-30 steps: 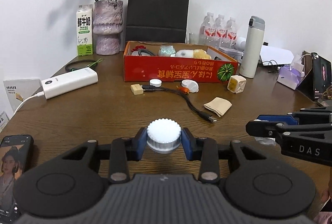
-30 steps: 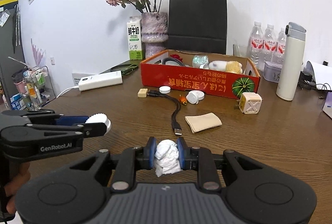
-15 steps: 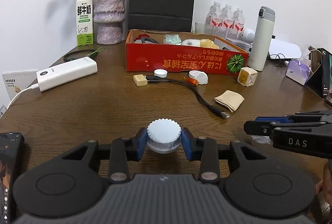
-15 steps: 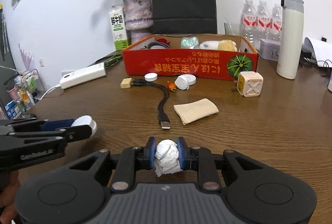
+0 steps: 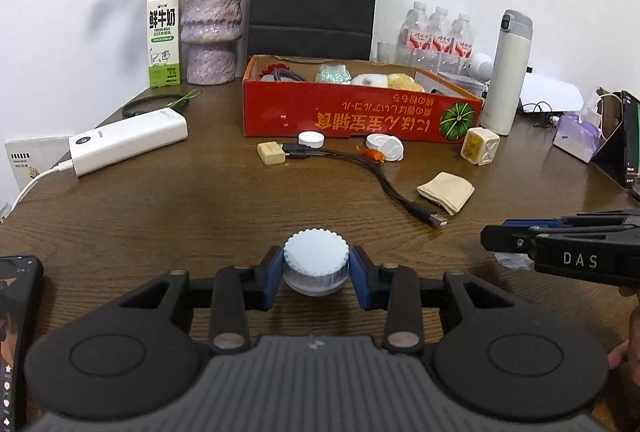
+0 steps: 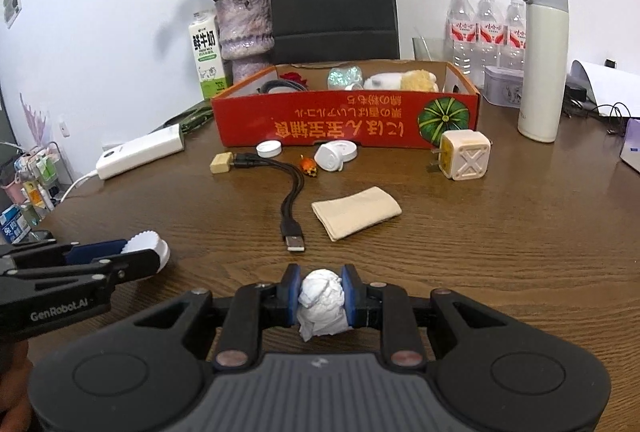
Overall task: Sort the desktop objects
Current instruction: 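Carry the tissue and white lid into the cardboard box and release both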
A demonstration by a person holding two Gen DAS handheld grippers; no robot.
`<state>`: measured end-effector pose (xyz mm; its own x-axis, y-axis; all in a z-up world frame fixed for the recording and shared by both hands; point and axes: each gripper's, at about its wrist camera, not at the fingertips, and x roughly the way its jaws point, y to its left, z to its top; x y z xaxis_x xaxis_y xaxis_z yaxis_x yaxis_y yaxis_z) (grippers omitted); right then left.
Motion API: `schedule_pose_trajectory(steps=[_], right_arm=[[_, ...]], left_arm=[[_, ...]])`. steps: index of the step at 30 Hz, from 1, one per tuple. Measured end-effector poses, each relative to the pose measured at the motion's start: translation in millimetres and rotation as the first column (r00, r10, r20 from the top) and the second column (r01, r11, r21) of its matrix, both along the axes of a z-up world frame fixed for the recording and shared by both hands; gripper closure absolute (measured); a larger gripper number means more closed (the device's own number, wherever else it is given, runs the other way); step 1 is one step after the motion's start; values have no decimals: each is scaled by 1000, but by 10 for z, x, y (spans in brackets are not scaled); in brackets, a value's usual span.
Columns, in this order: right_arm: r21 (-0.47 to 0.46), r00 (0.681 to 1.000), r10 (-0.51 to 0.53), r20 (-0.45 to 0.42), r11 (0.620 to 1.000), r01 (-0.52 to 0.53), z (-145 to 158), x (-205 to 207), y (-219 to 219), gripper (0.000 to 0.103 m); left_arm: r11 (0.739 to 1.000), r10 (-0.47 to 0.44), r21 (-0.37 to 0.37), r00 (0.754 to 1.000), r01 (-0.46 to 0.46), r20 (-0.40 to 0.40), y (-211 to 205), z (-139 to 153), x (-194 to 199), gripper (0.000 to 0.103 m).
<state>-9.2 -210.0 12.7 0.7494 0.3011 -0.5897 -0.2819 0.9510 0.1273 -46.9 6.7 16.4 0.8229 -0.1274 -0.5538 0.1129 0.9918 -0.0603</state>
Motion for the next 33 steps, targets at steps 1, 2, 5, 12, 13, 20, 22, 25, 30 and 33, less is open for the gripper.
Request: schedule_pose_trajectory(steps=[1,2,5,12,13,20,22,25,30,33], right_arm=[[1,1000,1,4,1000,-1,13,-6,1,82],[3,1000,5,9,1000,-5,39,-13,3,82],[35,1000,18,25,999,-18,176,49,-32,82],[74,991,13,130,997,-23,832,763,-182,82],[72,990,6,140,997,-16,905,908,-208,82],[57,994,-97,-45,993,100,979,2472,-382,82],[20,985,-123,-117,992,127,829,2771,-380,82],[4,973,-119,-198,992,122,596,3013,-371,82],[30,968,-89,-237,995,99,428,3084,-267,82],[110,976,-33,-217,992,58,495,3080,-147,82]], left_arm=[[1000,-2,-4,1000,2,4,1,31,0,67],[1000,-10,-10,1000,10,8,2,75,20,67],[998,-44,-46,999,45,31,50,319,185,67],[991,-105,-72,992,110,72,119,1032,1281,67],[991,-105,-80,993,110,62,107,1081,1480,67],[994,-102,-53,976,94,-192,6,757,2841,67],[997,-83,-11,971,83,-225,17,645,2957,67],[993,-110,6,962,116,-248,94,518,2984,66],[987,-136,43,958,152,-251,163,521,2954,66],[983,-168,16,940,181,-298,152,508,3022,66]])
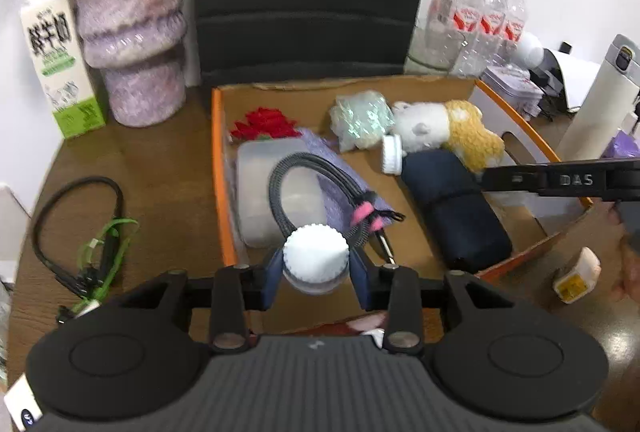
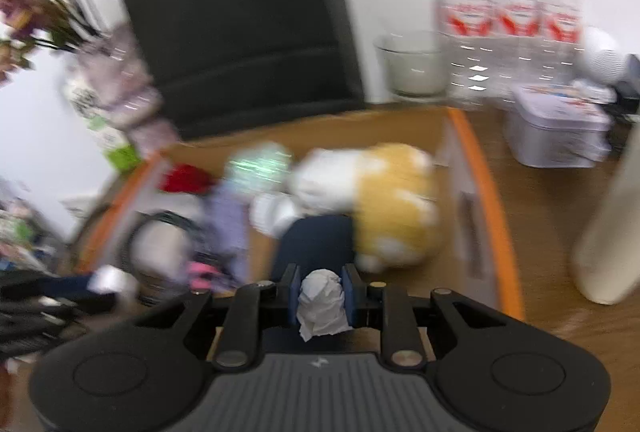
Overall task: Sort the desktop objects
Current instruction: 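Carry the tissue and white lid into the cardboard box and release both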
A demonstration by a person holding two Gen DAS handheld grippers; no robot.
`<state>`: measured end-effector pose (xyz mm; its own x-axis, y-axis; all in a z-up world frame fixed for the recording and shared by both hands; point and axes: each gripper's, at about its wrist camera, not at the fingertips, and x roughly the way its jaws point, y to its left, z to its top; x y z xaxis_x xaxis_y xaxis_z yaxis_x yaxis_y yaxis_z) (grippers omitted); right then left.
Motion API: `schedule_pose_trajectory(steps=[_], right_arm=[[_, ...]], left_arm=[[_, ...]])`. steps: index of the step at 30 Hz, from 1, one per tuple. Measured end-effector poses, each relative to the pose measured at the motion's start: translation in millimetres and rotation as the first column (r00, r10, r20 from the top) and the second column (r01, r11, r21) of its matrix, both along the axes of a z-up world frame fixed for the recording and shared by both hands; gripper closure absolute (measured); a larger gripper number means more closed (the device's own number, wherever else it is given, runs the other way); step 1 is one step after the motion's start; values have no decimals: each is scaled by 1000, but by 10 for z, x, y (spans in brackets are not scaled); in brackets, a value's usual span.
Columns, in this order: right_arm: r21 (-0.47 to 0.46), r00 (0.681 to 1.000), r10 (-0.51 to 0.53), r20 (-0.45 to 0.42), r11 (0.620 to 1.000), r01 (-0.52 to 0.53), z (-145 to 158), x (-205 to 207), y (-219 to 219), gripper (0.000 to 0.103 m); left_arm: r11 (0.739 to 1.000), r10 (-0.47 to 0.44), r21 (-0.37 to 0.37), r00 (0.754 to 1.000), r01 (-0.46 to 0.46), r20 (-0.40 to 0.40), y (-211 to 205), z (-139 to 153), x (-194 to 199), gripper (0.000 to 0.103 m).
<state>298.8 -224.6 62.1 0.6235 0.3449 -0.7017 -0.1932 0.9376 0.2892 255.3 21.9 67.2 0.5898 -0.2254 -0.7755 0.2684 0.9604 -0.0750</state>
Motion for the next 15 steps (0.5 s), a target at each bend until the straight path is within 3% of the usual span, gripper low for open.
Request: schedule_pose_trajectory(steps=[2,3,4,5,11,15], right_arm=[[30,998,54,-32,998,-53,-17,50,189,78],[20,996,80,-46,997,-80,-34,79,298,68],[8,993,97,-60,995,-96,-60,104,399,51],[-5,994,84,-66,996,-84,-68,106,452,44],[-9,998,53,24,999,-52,286,-261,355,41],[-66,987,32,159,998,-21,550,-863,217,25]], left_arm=[[1000,-24,-9,999,23,-36,-13,-7,17,63],[1000,-4,-4,1000,3,-31,-9,9,4,56],[1000,13,4,1000,-13,-17,13,48,-20,47],[1000,21,5,1000,-21,-5,34,86,-44,44],[998,67,6,995,-68,77,289,586,-438,29],[989,146,2,973,-149,177,333,760,-1060,22]])
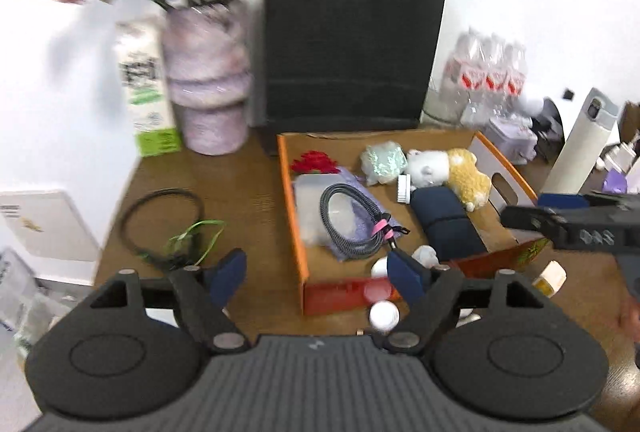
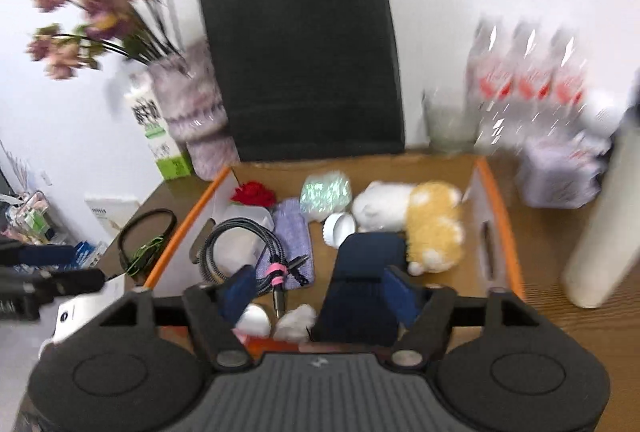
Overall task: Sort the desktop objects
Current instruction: 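Carry the tissue and white lid into the cardboard box and release both, then grasp the white cube charger with the right tool while the left tool grasps a small white cap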
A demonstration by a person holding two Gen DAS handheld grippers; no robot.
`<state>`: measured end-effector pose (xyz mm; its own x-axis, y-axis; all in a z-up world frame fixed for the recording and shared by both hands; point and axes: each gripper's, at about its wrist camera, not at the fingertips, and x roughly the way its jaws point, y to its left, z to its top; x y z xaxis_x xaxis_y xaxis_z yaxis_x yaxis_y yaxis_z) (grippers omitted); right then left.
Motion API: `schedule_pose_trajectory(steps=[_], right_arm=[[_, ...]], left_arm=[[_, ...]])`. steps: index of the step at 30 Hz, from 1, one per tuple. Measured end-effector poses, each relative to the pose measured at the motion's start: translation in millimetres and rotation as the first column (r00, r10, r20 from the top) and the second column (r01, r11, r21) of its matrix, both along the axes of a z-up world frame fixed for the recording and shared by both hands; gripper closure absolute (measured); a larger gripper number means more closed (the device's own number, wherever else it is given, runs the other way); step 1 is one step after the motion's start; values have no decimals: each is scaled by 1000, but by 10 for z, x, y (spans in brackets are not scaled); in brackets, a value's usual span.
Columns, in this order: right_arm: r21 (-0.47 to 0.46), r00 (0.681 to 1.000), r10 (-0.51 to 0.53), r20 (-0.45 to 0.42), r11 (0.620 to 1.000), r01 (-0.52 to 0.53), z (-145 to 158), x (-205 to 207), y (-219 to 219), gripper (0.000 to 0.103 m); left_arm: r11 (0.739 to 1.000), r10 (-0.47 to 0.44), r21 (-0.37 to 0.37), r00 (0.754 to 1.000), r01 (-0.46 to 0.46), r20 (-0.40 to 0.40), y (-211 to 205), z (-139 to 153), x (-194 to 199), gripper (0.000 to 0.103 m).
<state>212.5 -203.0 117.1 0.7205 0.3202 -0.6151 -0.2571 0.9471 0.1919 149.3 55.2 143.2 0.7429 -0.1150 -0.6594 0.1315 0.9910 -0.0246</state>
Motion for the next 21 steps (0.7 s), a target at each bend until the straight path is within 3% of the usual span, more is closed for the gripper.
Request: schedule_pose_trajectory(steps=[5,8,10,15,21], right_arm=[[-45,992,55,112,998,-50,-214,-957,-8,22],[-78,991,69,112,995,-60,-452,-1437,2,21],[-70,993,67,102,996,-60,-594,-1706,-25,21],[-91,989,33,146,996,-20,-877,-2315,-176,21],[-79,989,-9,144,997,21,-1002,-2547,-312,21]], left_arm=[[997,52,-63,993,-45,106,-251,-420,-1059,10],[993,63,-105,993,-52,103,-427,-805,-1550,10],[995,12,-97,997,-5,80,-580,-1048,-1835,11],[998,-59,9,993,58,102,-827,-1247,-2171,11],[998,-64,-16,995,66,76,-868,-1314,-2129,12]])
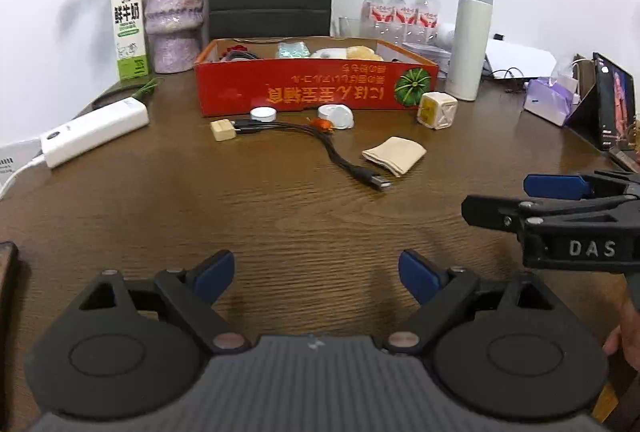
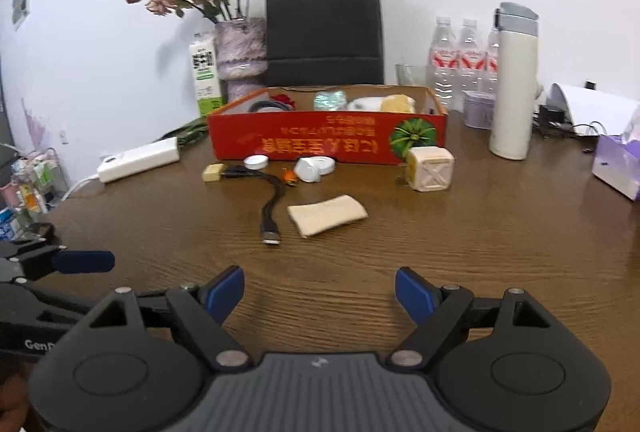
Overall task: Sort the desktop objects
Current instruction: 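Grasp the white cube charger with the right tool while the left tool grasps a small white cap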
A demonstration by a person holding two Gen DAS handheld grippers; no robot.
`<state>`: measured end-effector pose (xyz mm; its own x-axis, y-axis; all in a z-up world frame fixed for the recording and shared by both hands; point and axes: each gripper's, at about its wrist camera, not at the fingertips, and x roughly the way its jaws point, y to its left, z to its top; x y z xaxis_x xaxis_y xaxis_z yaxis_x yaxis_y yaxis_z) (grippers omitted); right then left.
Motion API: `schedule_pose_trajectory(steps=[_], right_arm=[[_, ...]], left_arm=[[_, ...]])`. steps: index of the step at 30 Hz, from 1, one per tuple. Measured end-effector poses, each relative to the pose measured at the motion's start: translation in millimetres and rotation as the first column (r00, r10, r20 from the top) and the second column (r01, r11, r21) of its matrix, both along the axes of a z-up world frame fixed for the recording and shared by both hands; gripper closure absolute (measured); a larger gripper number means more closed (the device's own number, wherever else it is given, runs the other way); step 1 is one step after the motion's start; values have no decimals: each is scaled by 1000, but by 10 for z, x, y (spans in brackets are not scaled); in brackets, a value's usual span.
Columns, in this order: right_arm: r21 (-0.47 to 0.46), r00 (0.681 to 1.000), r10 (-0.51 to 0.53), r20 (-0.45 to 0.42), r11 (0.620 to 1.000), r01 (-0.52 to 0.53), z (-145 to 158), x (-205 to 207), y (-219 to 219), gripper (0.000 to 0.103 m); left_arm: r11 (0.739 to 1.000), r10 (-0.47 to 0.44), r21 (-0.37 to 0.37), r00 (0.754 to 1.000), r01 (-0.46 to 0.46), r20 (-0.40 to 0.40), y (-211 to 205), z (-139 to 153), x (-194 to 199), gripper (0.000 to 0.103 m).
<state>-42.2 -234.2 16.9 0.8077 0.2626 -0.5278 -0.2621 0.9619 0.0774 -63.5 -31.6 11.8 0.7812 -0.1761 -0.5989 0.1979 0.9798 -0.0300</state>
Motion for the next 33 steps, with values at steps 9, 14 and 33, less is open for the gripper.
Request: schedule_pose_trajectory(steps=[9,14,33], right_arm=[[-32,996,-84,30,996,85,123,438,-254,22],[-12,993,-118,-14,993,118,142,1106,-429,23],[-14,990,-97,-107,995,96,-162,2032,-212,45]], left_arm=[[993,-120,2,985,121,127,-162,249,379,14],[989,-130,-59,989,134,65,-262,343,1455,23],[995,-96,-10,995,95,-38,-526,-95,2143,63]])
